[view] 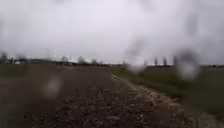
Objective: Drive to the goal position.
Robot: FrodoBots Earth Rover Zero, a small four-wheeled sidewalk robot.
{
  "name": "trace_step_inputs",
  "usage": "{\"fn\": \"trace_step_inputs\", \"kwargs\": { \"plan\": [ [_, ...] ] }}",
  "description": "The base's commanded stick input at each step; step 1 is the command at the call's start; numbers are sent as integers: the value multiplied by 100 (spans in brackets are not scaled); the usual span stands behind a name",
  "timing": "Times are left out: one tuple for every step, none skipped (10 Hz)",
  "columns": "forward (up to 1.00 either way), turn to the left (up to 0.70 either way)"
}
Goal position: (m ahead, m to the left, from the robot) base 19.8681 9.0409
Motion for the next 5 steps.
{"fn": "trace_step_inputs", "kwargs": {
  "plan": [
    [100,40],
    [100,40],
    [100,39],
    [100,37],
    [100,0]
  ]
}}
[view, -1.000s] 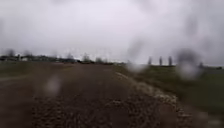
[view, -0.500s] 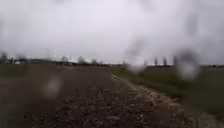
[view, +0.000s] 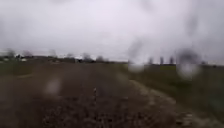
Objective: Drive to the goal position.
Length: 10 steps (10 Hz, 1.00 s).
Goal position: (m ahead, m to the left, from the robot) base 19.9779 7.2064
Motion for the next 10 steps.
{"fn": "trace_step_inputs", "kwargs": {
  "plan": [
    [100,0],
    [100,0],
    [100,0],
    [100,0],
    [100,0],
    [100,0],
    [100,0],
    [100,0],
    [100,0],
    [100,0]
  ]
}}
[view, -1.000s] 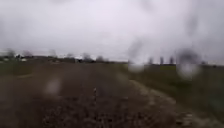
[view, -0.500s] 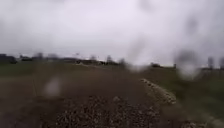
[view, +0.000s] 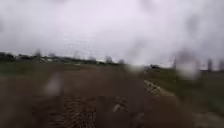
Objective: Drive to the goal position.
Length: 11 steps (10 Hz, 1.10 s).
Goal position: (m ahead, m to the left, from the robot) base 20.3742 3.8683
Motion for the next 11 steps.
{"fn": "trace_step_inputs", "kwargs": {
  "plan": [
    [100,0],
    [100,0],
    [100,0],
    [100,0],
    [100,0],
    [100,0],
    [100,0],
    [100,0],
    [100,0],
    [100,0],
    [100,0]
  ]
}}
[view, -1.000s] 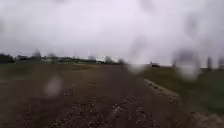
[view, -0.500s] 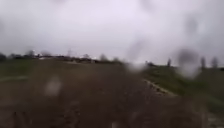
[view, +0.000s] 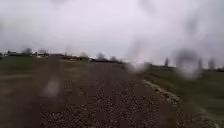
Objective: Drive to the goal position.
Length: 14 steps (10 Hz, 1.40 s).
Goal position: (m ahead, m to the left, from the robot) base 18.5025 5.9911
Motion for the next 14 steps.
{"fn": "trace_step_inputs", "kwargs": {
  "plan": [
    [100,0],
    [100,0],
    [100,0],
    [100,0],
    [100,0],
    [100,0],
    [100,0],
    [100,0],
    [100,10],
    [100,27],
    [100,40],
    [100,40],
    [100,40],
    [100,40]
  ]
}}
